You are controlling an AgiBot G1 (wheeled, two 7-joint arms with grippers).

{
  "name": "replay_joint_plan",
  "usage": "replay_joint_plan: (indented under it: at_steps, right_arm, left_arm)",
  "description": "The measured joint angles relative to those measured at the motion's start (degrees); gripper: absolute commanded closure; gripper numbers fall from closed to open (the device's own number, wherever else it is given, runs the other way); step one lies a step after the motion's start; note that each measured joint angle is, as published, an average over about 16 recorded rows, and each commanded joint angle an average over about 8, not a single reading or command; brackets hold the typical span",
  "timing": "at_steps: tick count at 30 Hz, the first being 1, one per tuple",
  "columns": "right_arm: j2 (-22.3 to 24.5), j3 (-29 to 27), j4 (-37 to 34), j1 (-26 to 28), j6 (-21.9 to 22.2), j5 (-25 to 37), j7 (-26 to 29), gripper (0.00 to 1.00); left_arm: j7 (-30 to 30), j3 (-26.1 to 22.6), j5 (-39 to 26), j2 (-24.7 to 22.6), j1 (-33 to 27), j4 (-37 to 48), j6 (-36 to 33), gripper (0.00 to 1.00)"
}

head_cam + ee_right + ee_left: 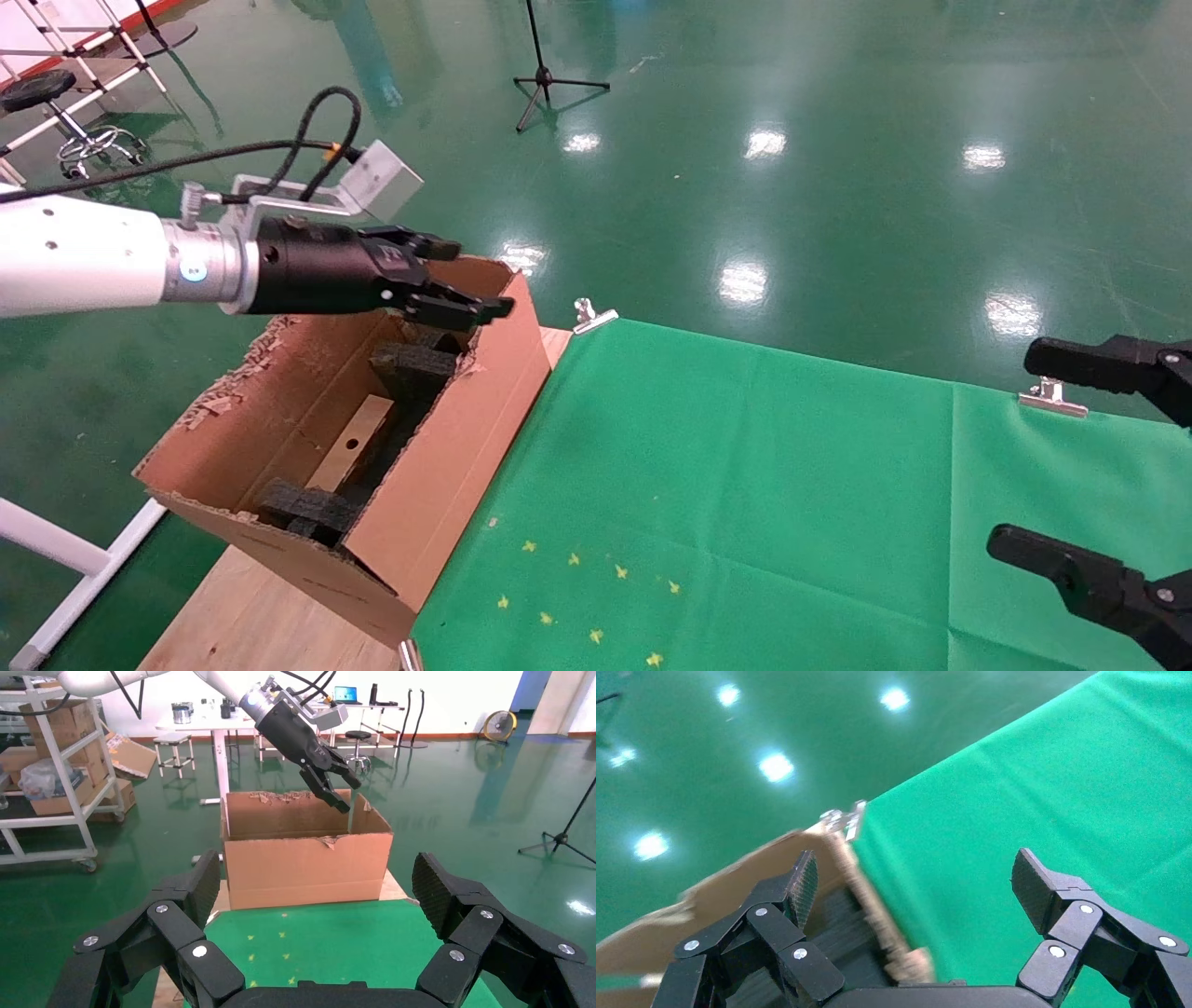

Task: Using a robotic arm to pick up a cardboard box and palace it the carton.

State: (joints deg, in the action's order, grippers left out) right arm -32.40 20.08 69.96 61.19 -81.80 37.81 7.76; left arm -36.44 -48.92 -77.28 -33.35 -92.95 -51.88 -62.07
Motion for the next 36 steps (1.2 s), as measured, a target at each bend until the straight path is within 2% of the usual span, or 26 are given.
replay_joint_plan:
  at_steps: [36]
  right_arm:
    - [0.0, 0.0, 0.0, 0.0, 0.0, 0.0, 0.0, 0.00]
  left_arm:
    - [20.3, 26.0, 28.0, -1.3, 24.8, -17.2, -18.7, 0.00]
